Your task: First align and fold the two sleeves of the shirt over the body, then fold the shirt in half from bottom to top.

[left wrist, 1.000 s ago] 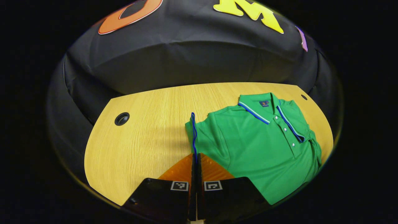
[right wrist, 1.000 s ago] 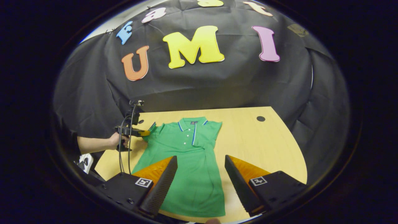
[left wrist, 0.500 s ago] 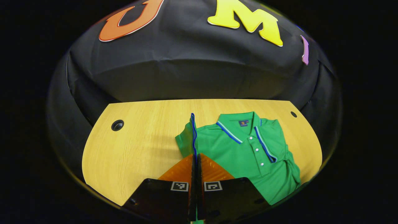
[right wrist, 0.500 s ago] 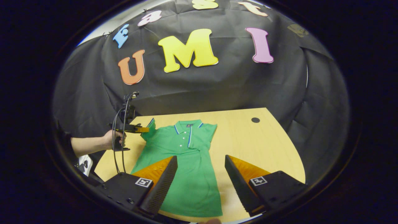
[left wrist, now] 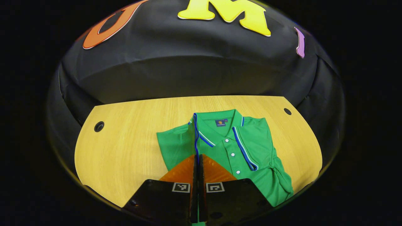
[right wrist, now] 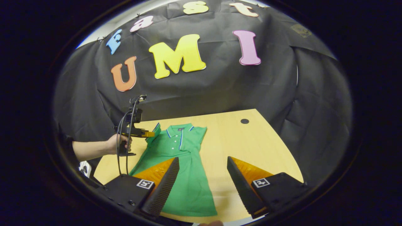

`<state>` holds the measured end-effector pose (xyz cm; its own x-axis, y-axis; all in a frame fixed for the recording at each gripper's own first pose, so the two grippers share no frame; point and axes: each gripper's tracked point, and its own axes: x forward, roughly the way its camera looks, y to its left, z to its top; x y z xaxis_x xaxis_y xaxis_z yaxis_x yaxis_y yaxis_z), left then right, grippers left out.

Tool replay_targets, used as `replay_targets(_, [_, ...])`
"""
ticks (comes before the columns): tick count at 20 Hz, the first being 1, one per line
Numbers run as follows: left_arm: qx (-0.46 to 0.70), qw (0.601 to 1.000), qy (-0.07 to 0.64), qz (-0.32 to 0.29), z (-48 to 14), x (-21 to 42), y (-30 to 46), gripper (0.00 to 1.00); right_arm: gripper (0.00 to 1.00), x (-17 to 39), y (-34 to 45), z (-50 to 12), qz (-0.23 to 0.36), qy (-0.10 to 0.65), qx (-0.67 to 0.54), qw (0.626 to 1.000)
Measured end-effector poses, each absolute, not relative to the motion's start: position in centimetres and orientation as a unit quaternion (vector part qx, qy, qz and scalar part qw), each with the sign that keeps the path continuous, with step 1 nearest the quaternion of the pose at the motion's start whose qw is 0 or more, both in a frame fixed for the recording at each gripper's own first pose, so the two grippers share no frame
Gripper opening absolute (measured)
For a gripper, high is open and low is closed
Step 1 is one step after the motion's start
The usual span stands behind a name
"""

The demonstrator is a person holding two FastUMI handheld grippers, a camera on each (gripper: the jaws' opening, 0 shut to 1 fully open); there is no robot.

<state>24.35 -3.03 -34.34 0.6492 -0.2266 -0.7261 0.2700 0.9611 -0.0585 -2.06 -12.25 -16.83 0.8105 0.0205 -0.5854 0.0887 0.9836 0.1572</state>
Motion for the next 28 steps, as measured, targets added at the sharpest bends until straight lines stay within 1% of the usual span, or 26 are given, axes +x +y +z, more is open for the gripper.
replay_targets(6, [0.019, 0.906, 0.403, -0.13, -36.3, 24.6, -5.7, 0.07, 0.98, -2.6, -13.5, -17.0, -0.029, 0.313, 0.085, 0.946])
replay_targets(7, [0.02, 0.906, 0.403, -0.129, -36.3, 24.6, -5.9, 0.14, 0.98, -2.4, -13.4, -17.0, -0.028, 0.314, 0.085, 0.945])
replay_targets(8, [0.019, 0.906, 0.403, -0.128, -36.4, 24.5, -6.1, 0.29, 0.98, -2.4, -13.2, -17.0, -0.025, 0.313, 0.084, 0.946])
replay_targets(9, [0.017, 0.906, 0.404, -0.125, -36.2, 24.3, -6.2, 0.36, 0.98, -2.2, -13.0, -17.0, -0.022, 0.313, 0.082, 0.946])
replay_targets(10, [0.013, 0.906, 0.404, -0.124, -35.9, 24.0, -6.2, 0.48, 0.98, -2.2, -12.7, -17.2, -0.018, 0.314, 0.079, 0.946])
replay_targets(11, [0.01, 0.909, 0.399, -0.12, -35.2, 23.7, -6.2, 0.47, 0.98, -1.9, -12.5, -17.2, -0.015, 0.312, 0.077, 0.947])
replay_targets(14, [0.0, 0.918, 0.382, -0.109, -32.8, 22.5, -5.5, 1.0, 0.98, -1.5, -11.3, -18.0, -0.004, 0.318, 0.079, 0.945])
replay_targets(17, [-0.004, 0.926, 0.364, -0.103, -30.3, 20.2, -3.9, 1.0, 0.98, -0.8, -10.2, -18.1, 0.004, 0.317, 0.066, 0.946])
replay_targets(18, [-0.001, 0.929, 0.356, -0.102, -29.7, 19.1, -3.0, 1.0, 0.93, -0.6, -9.9, -18.2, 0.007, 0.316, 0.063, 0.947])
replay_targets(19, [0.005, 0.931, 0.352, -0.099, -29.2, 18.0, -2.0, 1.0, 0.98, -0.6, -9.6, -18.6, 0.01, 0.319, 0.059, 0.946])
replay_targets(23, [0.018, 0.932, 0.352, -0.09, -27.9, 11.5, 2.0, 0.99, 0.98, -0.3, -8.6, -21.5, 0.021, 0.355, 0.03, 0.934])
replay_targets(26, [0.04, 0.927, 0.363, -0.092, -28.4, 6.4, 4.7, 0.99, 0.98, -0.5, -8.0, -23.3, 0.034, 0.374, 0.013, 0.927])
replay_targets(27, [0.05, 0.924, 0.368, -0.091, -28.8, 4.7, 5.6, 0.99, 0.93, -0.7, -7.6, -23.8, 0.043, 0.38, 0.009, 0.924])
replay_targets(28, [0.054, 0.92, 0.376, -0.093, -29.3, 3.1, 6.2, 0.99, 0.98, -1.2, -7.2, -24.3, 0.056, 0.386, 0.004, 0.921])
